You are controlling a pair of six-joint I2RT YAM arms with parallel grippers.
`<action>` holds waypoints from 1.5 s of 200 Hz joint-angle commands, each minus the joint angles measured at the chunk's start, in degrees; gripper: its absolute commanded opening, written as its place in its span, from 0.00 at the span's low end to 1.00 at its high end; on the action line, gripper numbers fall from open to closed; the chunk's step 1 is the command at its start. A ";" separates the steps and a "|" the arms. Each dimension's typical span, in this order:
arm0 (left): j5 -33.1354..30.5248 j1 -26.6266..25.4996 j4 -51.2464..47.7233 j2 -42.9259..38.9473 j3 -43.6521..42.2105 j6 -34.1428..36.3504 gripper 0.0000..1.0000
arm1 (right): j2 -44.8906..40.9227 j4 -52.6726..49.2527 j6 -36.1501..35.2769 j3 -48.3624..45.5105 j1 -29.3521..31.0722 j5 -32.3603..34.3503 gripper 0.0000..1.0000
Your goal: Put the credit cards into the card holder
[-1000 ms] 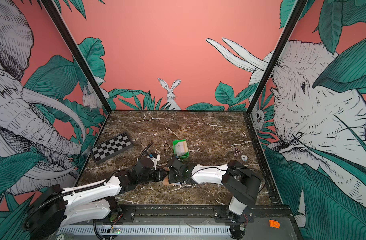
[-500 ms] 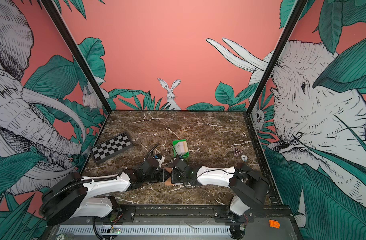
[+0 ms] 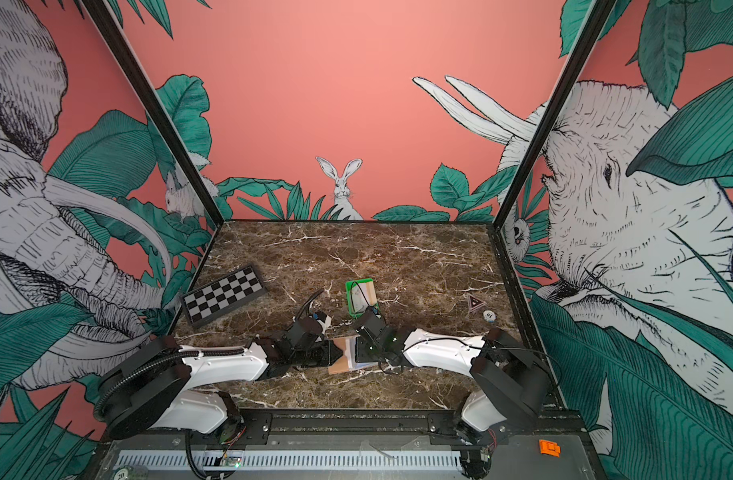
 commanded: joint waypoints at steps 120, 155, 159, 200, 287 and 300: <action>-0.46 0.15 -0.90 -0.24 1.64 6.39 0.19 | -4.34 0.43 -1.93 -0.15 -1.18 0.43 0.06; 0.29 0.14 0.63 -0.04 1.44 6.83 0.19 | -2.11 0.39 -1.52 0.96 -2.09 -0.19 0.07; 0.40 0.15 0.64 0.01 1.51 6.94 0.19 | -1.78 0.32 -1.61 1.09 -2.09 -0.37 0.08; 0.22 0.13 0.90 0.45 1.27 7.08 0.19 | 1.24 -0.37 -2.08 3.46 -2.16 -1.25 0.08; -0.23 0.16 2.75 0.55 0.08 6.77 0.19 | 5.40 -4.32 -0.60 4.43 -2.59 0.51 0.09; -0.21 0.13 2.85 0.47 0.03 6.72 0.19 | 5.22 -4.88 -0.60 4.44 -2.69 0.77 0.09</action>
